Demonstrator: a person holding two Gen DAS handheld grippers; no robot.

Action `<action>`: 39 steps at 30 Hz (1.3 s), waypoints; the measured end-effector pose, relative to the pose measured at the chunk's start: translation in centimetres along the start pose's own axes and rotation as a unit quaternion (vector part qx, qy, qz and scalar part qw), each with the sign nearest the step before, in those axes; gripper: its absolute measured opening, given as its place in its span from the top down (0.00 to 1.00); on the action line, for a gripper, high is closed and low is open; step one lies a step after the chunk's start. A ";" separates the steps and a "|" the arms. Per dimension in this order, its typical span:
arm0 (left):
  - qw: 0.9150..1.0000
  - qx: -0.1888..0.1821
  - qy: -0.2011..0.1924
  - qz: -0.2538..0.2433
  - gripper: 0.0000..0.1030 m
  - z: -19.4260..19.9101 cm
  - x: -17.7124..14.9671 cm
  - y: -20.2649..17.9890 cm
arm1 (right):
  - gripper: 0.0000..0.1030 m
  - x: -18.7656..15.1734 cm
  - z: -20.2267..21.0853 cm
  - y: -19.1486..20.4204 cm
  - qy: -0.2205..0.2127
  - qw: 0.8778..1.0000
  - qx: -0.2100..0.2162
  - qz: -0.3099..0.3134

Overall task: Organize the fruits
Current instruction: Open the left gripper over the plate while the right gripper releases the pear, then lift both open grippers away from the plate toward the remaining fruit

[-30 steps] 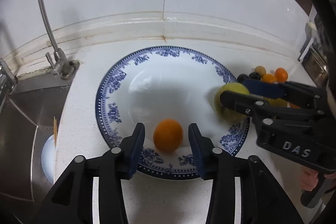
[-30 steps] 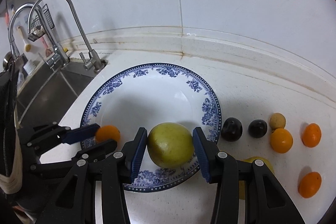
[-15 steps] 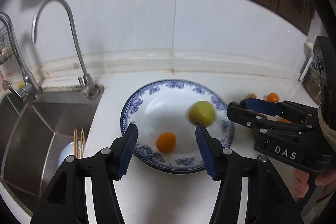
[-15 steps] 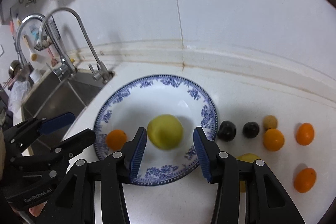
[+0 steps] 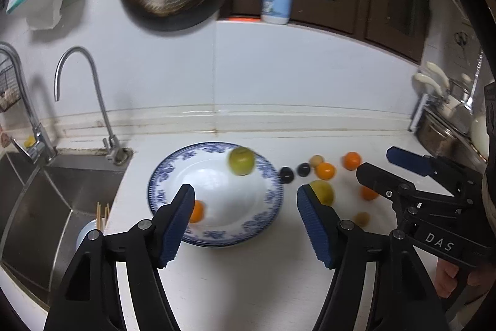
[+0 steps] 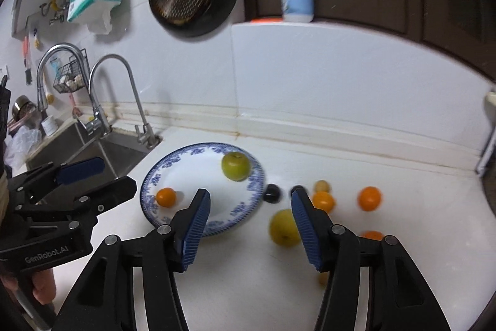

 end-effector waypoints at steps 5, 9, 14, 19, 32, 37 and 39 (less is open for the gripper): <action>1.000 -0.011 -0.010 -0.019 0.31 1.0 0.5 -2.5 | 0.39 -0.1 2.8 -2.1 -0.019 1.000 -0.017 -0.005; 0.999 -0.015 -0.017 -0.034 0.27 1.5 1.0 -4.3 | 0.39 0.0 4.4 -4.0 -0.027 0.999 -0.031 -0.020; 0.998 -0.030 -0.022 -0.047 0.24 1.6 1.2 -6.6 | 0.39 -0.2 5.8 -6.3 -0.033 0.998 -0.049 -0.034; 0.997 -0.047 -0.020 -0.056 0.24 1.0 0.9 -9.0 | 0.39 -0.8 6.6 -8.3 -0.030 0.997 -0.064 -0.033; 0.993 -0.070 0.006 -0.089 0.24 -2.6 -0.8 -14.0 | 0.39 -2.9 5.0 -12.7 0.016 0.998 -0.067 -0.008; 0.991 -0.078 0.017 -0.112 0.24 -4.5 -1.7 -15.5 | 0.39 -3.8 3.3 -13.8 0.042 0.997 -0.058 0.005; 0.989 -0.084 0.021 -0.119 0.24 -5.2 -1.9 -15.8 | 0.39 -4.0 2.6 -14.3 0.050 0.997 -0.058 0.011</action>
Point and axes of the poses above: each gripper's, at about its wrist camera, not at the fingertips, and z roughly against the way its jaws point, y to its left, x to its top, the point moved 9 cm from there along -z, roughly the way its jaws point, and after that the axes turned 8 degrees about -z, right-handed, at the moved point
